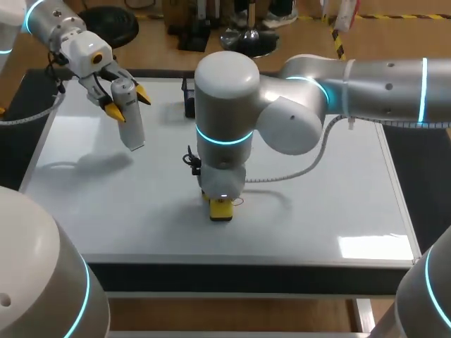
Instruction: Pick up the inspection probe, press it on each red-marked spot on the whiteboard one by one, put down the probe, pick up the eraser, and wipe off all the red marks.
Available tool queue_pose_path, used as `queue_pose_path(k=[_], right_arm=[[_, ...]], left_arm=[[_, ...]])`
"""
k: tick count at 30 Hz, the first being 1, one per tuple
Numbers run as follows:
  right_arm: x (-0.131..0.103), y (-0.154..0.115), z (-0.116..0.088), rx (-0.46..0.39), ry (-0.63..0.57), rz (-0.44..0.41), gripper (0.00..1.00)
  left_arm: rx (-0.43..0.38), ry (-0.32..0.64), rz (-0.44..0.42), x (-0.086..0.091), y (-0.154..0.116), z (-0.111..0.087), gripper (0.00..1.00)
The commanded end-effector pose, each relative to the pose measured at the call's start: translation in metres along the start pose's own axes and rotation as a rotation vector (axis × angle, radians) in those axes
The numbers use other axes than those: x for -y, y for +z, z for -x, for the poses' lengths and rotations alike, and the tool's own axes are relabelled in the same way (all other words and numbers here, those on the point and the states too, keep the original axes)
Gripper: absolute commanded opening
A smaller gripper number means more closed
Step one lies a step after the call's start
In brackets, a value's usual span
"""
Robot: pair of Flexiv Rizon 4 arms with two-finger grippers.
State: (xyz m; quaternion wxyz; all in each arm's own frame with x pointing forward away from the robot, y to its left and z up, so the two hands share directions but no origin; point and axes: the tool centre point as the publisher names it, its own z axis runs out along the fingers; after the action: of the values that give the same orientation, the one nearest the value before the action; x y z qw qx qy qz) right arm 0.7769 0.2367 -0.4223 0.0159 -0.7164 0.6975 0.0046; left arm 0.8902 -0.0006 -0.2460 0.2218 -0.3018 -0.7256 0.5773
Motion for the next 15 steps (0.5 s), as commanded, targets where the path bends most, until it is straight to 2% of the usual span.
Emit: queue_pose_path(k=[1, 7, 15], right_arm=[[0.005, 0.005, -0.001, -0.002, -0.001, 0.015, 0.0], [0.008, 0.011, -0.01, -0.01, 0.015, 0.033, 0.0], [0.012, 0.011, -0.035, -0.024, 0.061, 0.032, 0.0]], left_arm=[[-0.004, 0.0, 0.0, 0.001, -0.001, 0.0, 0.0], [-0.004, 0.0, 0.0, 0.001, -0.001, 0.0, 0.0], [-0.004, 0.0, 0.0, 0.001, -0.001, 0.0, 0.0]])
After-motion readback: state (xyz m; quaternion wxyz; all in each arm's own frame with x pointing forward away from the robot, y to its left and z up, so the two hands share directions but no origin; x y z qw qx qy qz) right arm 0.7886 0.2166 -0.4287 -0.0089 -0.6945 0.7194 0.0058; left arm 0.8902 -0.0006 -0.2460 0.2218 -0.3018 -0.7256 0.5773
